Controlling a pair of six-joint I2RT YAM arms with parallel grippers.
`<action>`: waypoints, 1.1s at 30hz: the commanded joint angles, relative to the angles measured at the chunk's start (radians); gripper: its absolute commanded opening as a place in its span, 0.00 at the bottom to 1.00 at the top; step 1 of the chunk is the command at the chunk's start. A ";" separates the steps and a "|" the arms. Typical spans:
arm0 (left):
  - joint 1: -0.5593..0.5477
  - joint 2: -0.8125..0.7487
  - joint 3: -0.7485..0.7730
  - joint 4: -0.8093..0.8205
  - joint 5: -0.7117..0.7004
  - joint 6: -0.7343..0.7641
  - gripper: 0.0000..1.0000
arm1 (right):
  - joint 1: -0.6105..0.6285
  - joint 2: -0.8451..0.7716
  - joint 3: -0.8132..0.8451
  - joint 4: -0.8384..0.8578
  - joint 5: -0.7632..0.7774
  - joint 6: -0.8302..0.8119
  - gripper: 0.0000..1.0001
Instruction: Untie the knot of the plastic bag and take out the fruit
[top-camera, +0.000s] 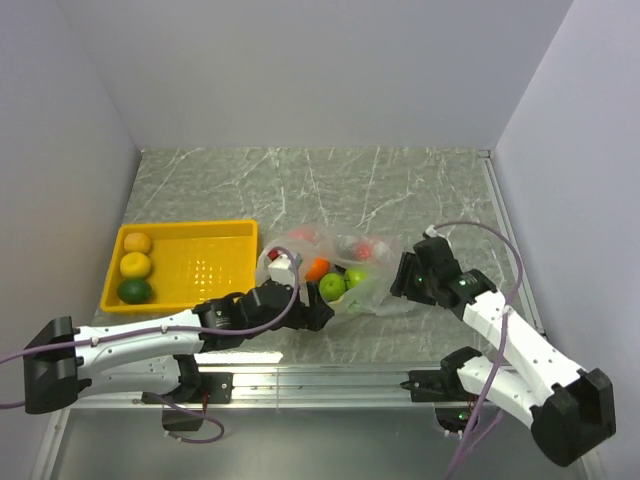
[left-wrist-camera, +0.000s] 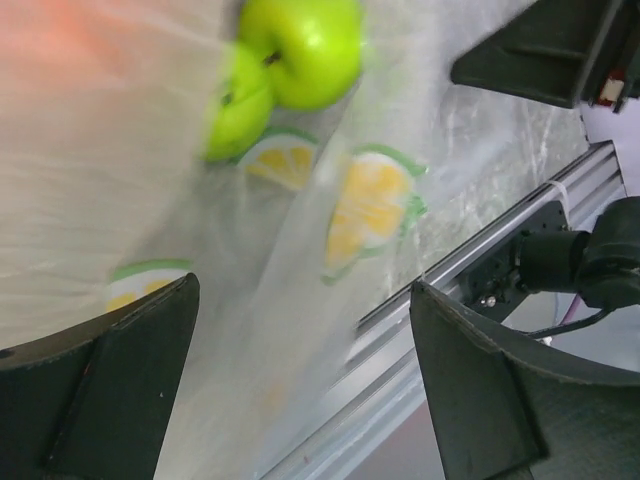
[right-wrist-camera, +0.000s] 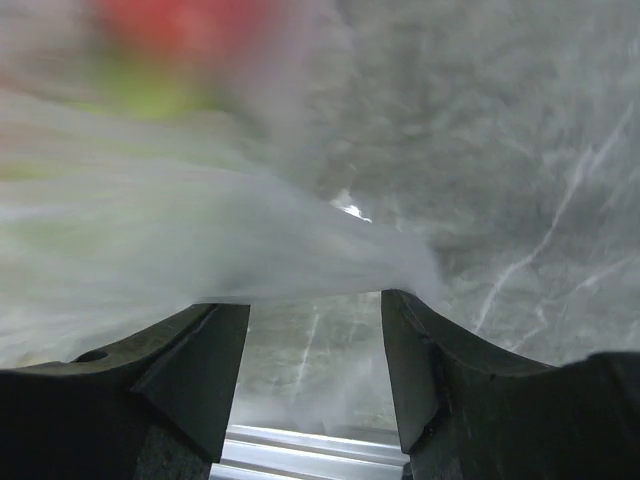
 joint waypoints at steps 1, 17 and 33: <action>0.033 -0.046 -0.044 0.054 -0.033 -0.075 0.92 | -0.064 -0.052 -0.073 0.130 -0.050 0.068 0.63; 0.106 -0.115 -0.014 0.307 -0.035 -0.118 0.88 | -0.069 -0.061 0.001 0.037 -0.002 -0.032 0.61; 0.090 0.184 0.166 0.352 0.002 -0.066 0.87 | 0.058 -0.172 0.060 0.049 -0.024 -0.048 0.62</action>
